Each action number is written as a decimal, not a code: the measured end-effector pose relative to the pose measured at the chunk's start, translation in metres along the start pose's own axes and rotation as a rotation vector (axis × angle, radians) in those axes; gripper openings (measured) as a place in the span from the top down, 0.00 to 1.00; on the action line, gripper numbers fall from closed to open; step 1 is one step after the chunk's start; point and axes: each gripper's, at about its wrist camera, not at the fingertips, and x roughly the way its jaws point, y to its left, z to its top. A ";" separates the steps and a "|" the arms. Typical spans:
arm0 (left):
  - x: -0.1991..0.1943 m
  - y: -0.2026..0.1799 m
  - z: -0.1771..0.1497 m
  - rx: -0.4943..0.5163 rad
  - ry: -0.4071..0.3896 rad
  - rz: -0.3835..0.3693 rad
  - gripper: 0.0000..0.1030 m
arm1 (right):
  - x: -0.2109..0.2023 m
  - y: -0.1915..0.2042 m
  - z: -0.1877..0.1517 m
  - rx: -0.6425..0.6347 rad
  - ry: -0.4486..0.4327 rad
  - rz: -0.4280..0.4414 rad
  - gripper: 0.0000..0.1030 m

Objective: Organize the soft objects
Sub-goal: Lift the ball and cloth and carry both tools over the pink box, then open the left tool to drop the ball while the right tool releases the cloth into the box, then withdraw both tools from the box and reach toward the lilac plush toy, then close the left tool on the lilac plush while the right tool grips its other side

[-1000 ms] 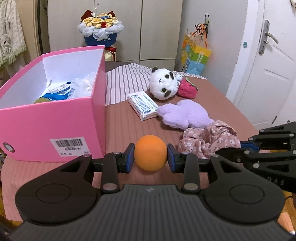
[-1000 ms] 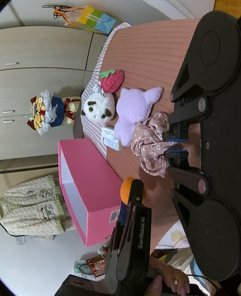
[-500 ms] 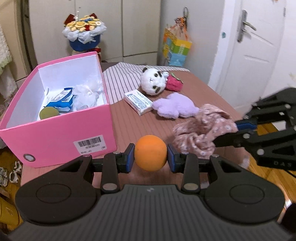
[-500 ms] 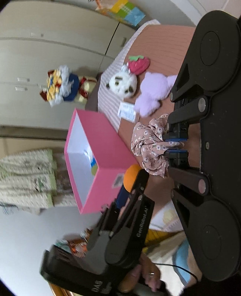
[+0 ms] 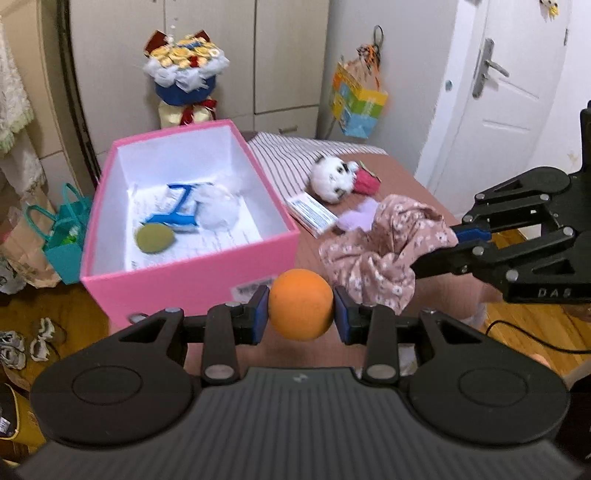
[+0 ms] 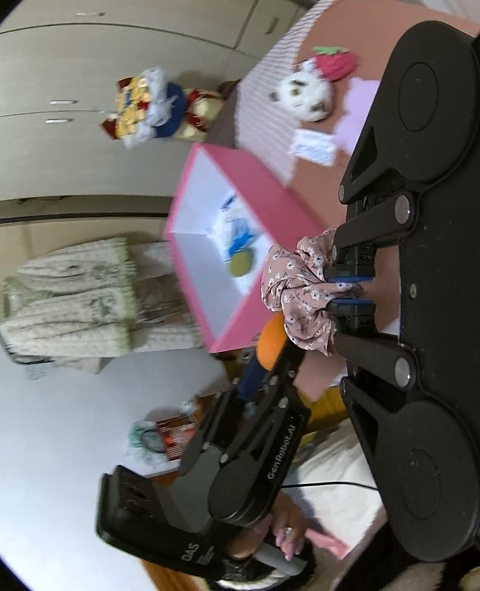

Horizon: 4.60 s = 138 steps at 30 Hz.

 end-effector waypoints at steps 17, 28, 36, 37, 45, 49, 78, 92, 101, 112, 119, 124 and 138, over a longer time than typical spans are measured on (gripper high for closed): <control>0.014 0.083 0.061 -0.091 -0.077 0.013 0.66 | 0.071 -0.028 0.076 0.031 -0.068 0.052 0.90; 0.067 0.129 0.093 -0.142 -0.102 0.081 0.66 | 0.138 -0.067 0.122 0.088 -0.035 0.040 0.88; 0.120 0.164 0.095 -0.214 -0.024 0.092 0.66 | 0.200 -0.094 0.125 0.102 0.068 0.038 0.88; 0.127 0.167 0.096 -0.225 -0.016 0.102 0.66 | 0.206 -0.096 0.126 0.088 0.081 0.033 0.88; 0.151 0.170 0.103 -0.178 0.006 0.183 0.66 | 0.227 -0.108 0.129 -0.003 0.135 -0.007 0.84; 0.161 0.171 0.106 -0.188 -0.005 0.241 0.65 | 0.241 -0.114 0.128 -0.007 0.163 -0.009 0.82; 0.025 0.102 0.060 -0.089 -0.142 0.212 0.33 | 0.096 -0.082 0.089 0.054 0.018 -0.027 0.36; -0.003 0.024 0.038 0.039 -0.100 0.098 0.27 | -0.002 -0.065 0.031 0.100 0.077 -0.034 0.35; 0.030 -0.038 0.051 0.109 -0.055 -0.013 0.26 | -0.024 -0.074 -0.011 0.119 0.080 -0.063 0.34; 0.101 -0.077 0.067 0.092 -0.038 -0.077 0.26 | 0.005 -0.106 -0.045 0.103 0.068 -0.154 0.34; 0.143 -0.082 0.060 0.074 0.018 -0.077 0.28 | 0.024 -0.133 -0.071 0.066 0.008 -0.206 0.34; 0.168 -0.076 0.051 0.014 0.032 -0.104 0.31 | 0.044 -0.144 -0.086 0.056 0.009 -0.223 0.34; 0.218 -0.060 0.039 -0.202 -0.046 -0.126 0.54 | 0.073 -0.169 -0.089 0.135 -0.009 -0.224 0.29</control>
